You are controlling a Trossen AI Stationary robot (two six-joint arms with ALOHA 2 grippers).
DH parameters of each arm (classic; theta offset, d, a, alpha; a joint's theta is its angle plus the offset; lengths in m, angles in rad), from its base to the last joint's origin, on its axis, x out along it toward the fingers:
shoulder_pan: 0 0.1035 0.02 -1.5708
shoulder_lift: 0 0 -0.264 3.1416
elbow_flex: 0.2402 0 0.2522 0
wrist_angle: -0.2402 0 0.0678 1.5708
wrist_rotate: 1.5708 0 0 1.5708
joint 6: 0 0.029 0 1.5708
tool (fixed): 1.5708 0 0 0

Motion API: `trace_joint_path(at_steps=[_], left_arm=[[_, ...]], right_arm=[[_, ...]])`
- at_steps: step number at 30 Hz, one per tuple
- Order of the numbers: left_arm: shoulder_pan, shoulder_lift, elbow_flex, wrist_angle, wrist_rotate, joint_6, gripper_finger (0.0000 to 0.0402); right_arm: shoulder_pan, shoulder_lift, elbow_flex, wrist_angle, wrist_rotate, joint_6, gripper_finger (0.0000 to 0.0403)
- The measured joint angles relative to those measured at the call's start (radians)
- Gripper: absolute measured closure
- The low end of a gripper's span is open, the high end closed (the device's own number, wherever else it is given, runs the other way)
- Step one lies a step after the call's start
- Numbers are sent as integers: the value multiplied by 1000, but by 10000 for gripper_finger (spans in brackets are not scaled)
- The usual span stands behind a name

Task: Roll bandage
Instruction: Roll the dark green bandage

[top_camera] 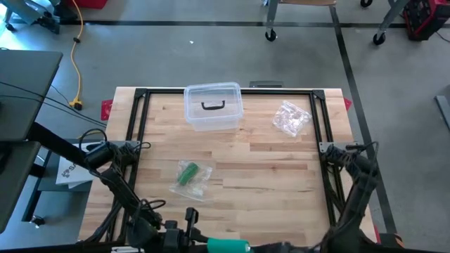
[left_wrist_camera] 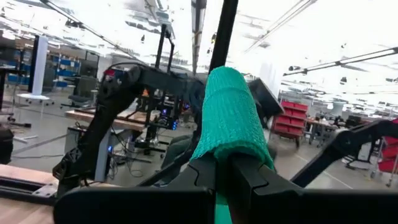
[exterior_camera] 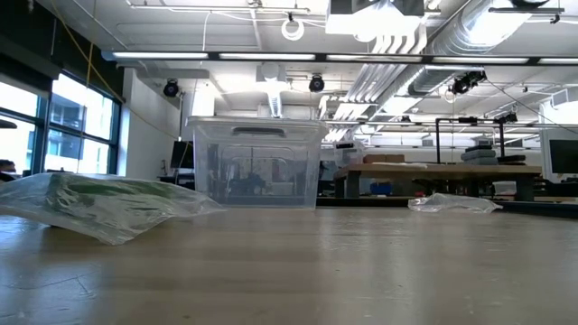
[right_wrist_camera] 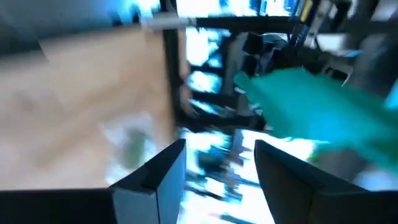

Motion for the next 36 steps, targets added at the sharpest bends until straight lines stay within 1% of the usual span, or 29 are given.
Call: trace_joint_path(at_steps=[2, 4, 6, 9, 10, 12, 16, 18, 24, 30, 36], left_arm=[[5, 0, 0, 1, 0, -1, 396], [10, 0, 0, 1, 0, -14, 396], [15, 0, 0, -6, 0, -24, 396], [20, 0, -1, -10, -7, -24, 396], [21, 0, -1, -10, -25, -25, 396], [21, 0, -1, -22, -90, -24, 396], [21, 1, -2, -55, -284, -2, 396], [21, 1, -2, -66, -315, -6, 396], [25, 1, -2, -89, -309, -46, 396], [31, 1, -2, -134, -240, -124, 396], [33, 1, -2, -165, -225, -157, 396]], right_arm=[[3, 28, 0, 17, 80, -167, 222], [0, 45, 0, 23, 156, -284, 222], [-10, 50, 0, 18, 179, -329, 222], [-25, 50, 0, 25, 165, -336, 222], [-28, 50, 0, 28, 164, -343, 222], [-28, 50, 0, 41, 151, -373, 222], [-23, 50, 0, 71, 99, -434, 222], [-17, 51, 0, 85, 95, -453, 222], [-27, 51, 1, 117, 92, -498, 222], [-74, 51, 1, 108, 101, -509, 222], [-115, 51, 1, 42, 101, -491, 227]])
